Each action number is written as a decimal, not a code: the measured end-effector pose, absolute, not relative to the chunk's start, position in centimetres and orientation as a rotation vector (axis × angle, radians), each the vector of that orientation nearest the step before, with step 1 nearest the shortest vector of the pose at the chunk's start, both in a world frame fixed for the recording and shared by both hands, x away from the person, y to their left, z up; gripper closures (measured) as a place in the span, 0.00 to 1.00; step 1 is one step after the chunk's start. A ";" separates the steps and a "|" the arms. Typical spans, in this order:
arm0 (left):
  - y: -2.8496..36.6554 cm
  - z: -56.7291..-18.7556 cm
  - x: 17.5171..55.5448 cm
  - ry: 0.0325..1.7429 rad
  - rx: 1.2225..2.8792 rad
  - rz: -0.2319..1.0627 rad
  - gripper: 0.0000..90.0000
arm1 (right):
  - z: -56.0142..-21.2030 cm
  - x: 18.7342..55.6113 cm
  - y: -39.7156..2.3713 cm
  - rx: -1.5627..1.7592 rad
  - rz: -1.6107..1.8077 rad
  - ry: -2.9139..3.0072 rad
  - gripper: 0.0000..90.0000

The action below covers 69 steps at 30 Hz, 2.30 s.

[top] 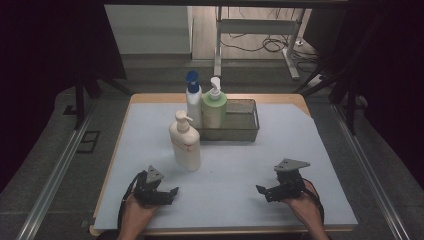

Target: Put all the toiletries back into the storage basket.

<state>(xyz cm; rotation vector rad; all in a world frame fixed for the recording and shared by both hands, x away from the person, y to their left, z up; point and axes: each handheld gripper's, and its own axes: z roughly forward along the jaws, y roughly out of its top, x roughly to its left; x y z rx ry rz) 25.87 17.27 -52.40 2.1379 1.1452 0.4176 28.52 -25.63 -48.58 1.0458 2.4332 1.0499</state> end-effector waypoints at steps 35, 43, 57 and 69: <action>17.3 -52.4 25.9 1.146 2.134 0.418 0.13 | -44.5 31.2 -16.7 0.897 1.255 2.515 0.04; 17.3 -52.4 25.9 1.146 2.133 0.418 0.13 | -44.1 31.7 -14.2 0.838 1.249 2.523 0.00; 17.3 -52.4 25.9 1.146 2.134 0.418 0.13 | -43.2 32.5 -11.0 0.841 1.275 2.510 0.00; 17.3 -52.4 25.9 1.147 2.133 0.417 0.13 | -42.5 33.4 -8.6 0.884 1.278 2.502 0.00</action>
